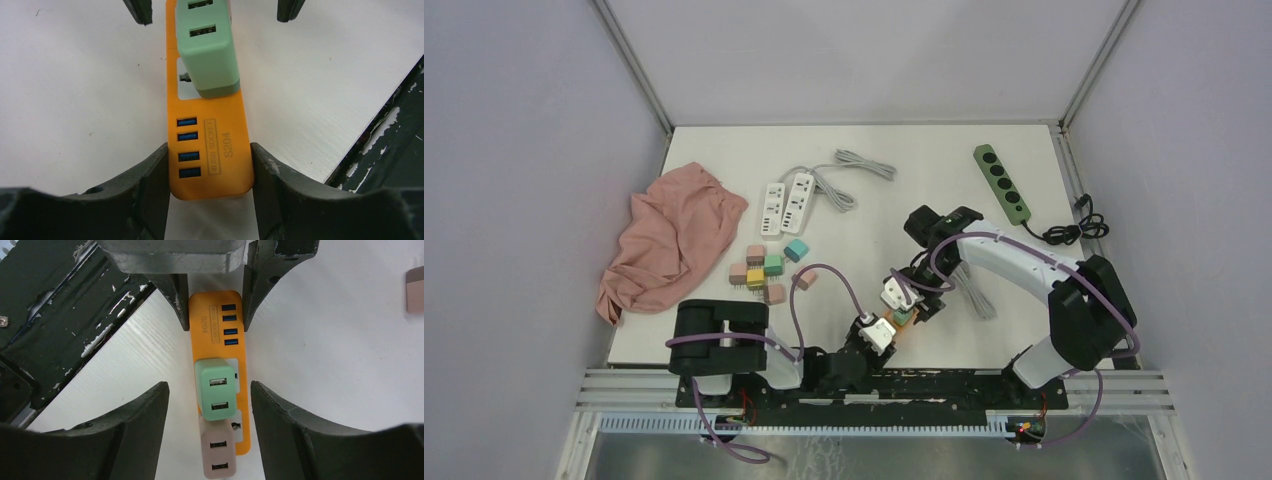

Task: Pull the plug off the socket

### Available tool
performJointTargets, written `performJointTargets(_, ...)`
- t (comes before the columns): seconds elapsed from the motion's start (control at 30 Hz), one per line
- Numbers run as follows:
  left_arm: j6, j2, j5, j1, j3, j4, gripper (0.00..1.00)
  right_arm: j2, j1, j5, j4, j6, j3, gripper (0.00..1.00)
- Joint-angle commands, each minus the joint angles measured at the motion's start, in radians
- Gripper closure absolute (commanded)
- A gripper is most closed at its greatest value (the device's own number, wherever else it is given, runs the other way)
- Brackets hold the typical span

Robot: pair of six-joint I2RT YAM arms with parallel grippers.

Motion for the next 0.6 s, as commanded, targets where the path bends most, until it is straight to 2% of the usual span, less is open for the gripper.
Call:
performJointTargets(0.0,0.031,-0.013,0.03,0.017,-0.02,0.112,0.92,0.028,0.02,0.012,0.036,0.026,-0.006,0.34)
performJointTargets(0.1,0.039,-0.015,0.04,0.022,-0.026,0.12,0.97,0.053,0.033,0.029,0.035,0.027,-0.004,0.38)
performJointTargets(0.37,0.055,-0.015,0.047,0.023,-0.031,0.124,0.97,0.08,0.066,0.071,0.06,0.055,-0.004,0.47)
performJointTargets(0.57,0.06,-0.017,0.049,0.023,-0.037,0.127,0.97,0.092,0.071,0.1,0.061,0.067,0.007,0.61)
